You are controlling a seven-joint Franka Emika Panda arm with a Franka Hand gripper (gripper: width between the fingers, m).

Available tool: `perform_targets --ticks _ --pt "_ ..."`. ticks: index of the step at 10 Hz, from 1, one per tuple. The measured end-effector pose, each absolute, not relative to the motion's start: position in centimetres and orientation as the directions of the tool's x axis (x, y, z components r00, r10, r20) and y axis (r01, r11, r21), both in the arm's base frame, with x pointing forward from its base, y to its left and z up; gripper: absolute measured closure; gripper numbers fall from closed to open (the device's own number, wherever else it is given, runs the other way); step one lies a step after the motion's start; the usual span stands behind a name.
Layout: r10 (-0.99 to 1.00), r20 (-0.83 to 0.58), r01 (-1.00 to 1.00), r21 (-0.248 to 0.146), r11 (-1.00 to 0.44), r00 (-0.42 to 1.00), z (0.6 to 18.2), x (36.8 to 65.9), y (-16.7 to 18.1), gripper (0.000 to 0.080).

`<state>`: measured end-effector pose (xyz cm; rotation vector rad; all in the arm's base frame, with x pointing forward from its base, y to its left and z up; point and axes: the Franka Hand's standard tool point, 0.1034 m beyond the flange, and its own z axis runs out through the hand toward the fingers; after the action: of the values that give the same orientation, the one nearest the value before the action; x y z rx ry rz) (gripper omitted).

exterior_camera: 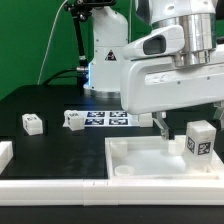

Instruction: Assemble one leg

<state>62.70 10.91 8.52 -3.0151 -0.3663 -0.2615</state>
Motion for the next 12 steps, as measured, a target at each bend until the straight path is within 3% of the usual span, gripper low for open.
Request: perform_targets --ticks 4,12 --pt "0.277 -0.032 0.272 -0.109 -0.956 0.960 7.8 62.6 10.3 0.0151" --pt "0.233 0.008 0.233 -0.102 -0.967 0.972 7.8 63.9 11.2 0.0151"
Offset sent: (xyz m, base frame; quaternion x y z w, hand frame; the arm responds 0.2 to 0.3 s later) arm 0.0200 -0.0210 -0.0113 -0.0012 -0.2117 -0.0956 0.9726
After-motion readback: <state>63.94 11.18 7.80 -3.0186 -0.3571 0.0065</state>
